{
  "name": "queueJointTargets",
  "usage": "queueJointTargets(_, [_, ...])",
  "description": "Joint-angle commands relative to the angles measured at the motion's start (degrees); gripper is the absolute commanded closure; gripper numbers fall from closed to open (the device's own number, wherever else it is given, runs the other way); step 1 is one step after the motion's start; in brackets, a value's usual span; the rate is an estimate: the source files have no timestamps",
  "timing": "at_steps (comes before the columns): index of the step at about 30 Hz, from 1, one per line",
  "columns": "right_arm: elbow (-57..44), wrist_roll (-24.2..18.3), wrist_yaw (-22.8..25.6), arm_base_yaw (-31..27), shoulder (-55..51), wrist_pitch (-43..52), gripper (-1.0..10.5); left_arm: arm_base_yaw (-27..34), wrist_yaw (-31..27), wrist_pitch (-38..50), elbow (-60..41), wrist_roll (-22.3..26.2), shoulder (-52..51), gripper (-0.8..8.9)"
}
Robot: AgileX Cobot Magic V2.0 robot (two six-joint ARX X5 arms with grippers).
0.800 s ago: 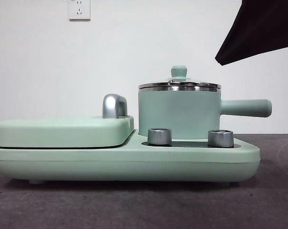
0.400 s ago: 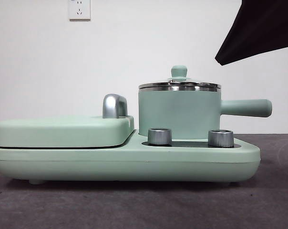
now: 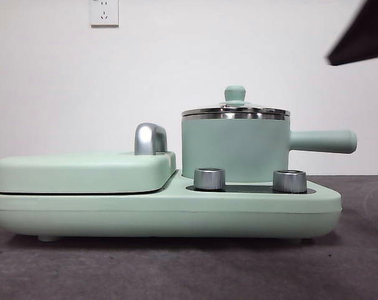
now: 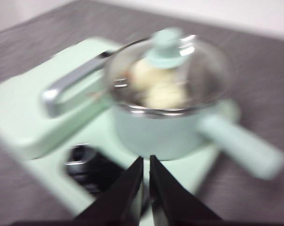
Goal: Put the buns in a small steamer
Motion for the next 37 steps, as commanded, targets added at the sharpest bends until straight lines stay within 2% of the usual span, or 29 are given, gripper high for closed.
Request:
queueJointTargets(1, [-6.2, -4.2, 3.3, -5.1, -8.1, 4.3, 9.3, -0.1, -0.1, 0.7, -1.1, -0.1, 0.0, 7.93])
queueJointTargets(3, [-10.9, -5.2, 5.6, -9.4, -14.1, 6.1, 9.3, -0.1, -0.1, 0.7, -1.1, -0.1, 0.0, 7.93])
queueJointTargets(6, [-15.9, -5.2, 6.4, -14.6, -21.0, 6.3, 9.3, -0.1, -0.1, 0.7, -1.1, -0.1, 0.0, 7.93])
queueJointTargets(11, [-21.5, -4.4, 6.1, -18.8, -28.0, 6.3, 9.3, -0.1, -0.1, 0.7, -1.1, -0.1, 0.0, 7.93])
queueJointTargets(15, [-24.6, -4.3, 6.2, -19.7, -31.7, 7.0, 9.3, -0.1, -0.1, 0.7, -1.1, -0.1, 0.0, 7.93])
queueJointTargets(37, [-24.9, -4.3, 6.2, -19.8, -31.5, 6.3, 9.3, -0.1, -0.1, 0.7, -1.1, -0.1, 0.0, 7.93])
